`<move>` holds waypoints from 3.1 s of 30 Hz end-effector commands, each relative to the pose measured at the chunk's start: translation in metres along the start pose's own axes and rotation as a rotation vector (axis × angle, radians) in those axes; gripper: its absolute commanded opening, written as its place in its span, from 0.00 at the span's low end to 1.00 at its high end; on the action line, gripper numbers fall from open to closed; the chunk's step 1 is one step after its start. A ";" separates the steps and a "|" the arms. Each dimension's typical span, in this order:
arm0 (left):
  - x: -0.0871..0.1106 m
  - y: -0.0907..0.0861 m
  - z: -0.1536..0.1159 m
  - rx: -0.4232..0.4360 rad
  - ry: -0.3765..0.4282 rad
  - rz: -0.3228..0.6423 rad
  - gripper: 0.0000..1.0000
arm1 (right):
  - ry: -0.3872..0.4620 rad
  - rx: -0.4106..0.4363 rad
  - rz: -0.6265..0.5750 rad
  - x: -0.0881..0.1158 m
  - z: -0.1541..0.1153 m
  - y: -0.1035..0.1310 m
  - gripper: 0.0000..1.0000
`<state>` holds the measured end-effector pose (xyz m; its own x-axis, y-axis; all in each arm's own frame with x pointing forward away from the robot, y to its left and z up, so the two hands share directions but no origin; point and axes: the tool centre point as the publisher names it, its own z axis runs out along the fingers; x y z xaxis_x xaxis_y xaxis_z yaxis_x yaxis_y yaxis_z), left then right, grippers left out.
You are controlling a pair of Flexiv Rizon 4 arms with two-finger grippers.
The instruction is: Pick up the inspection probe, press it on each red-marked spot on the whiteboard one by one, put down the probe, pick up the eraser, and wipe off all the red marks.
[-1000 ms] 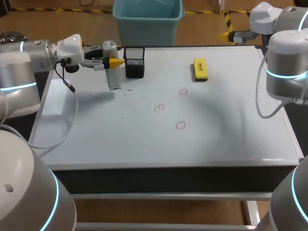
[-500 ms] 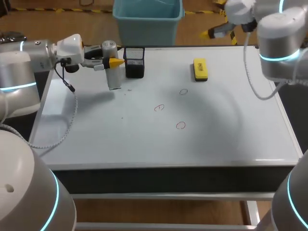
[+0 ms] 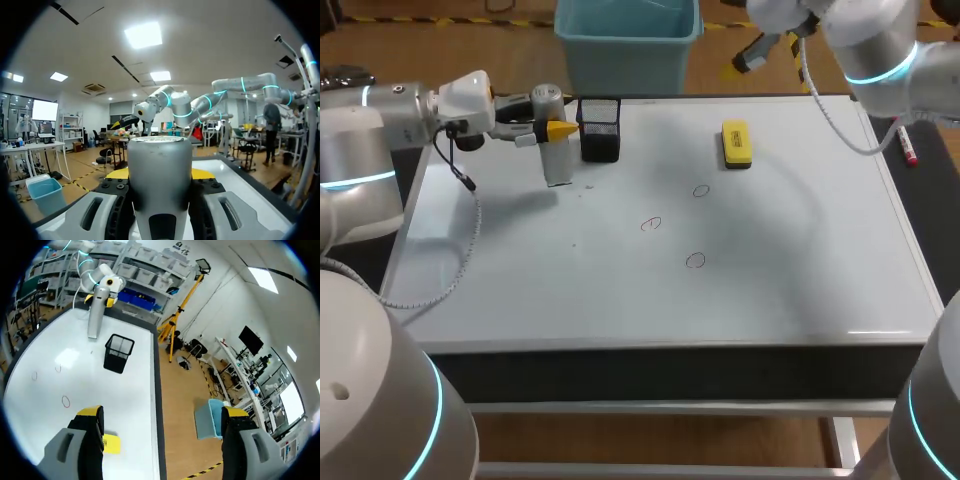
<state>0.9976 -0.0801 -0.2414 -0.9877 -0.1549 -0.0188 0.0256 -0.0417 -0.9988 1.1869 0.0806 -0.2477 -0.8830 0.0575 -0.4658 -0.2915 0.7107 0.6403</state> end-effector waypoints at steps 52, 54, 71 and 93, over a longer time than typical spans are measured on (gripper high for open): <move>0.000 0.000 0.000 0.002 0.000 0.001 0.00 | 0.739 0.301 -1.040 0.068 -0.009 -0.084 1.00; 0.000 0.000 0.000 0.002 0.000 0.001 0.00 | 0.733 0.270 -1.067 0.071 -0.009 -0.088 1.00; 0.000 0.000 0.000 0.002 0.000 0.001 0.00 | 0.807 0.125 -1.346 0.127 -0.003 -0.101 1.00; 0.000 0.000 0.000 0.002 0.000 0.001 0.00 | 0.836 0.197 -1.355 0.149 0.028 -0.099 1.00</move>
<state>0.9976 -0.0802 -0.2414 -0.9878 -0.1548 -0.0187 0.0255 -0.0418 -0.9988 1.0890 0.0380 -0.3946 0.0078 -0.9937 -0.1121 -0.9975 0.0002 -0.0709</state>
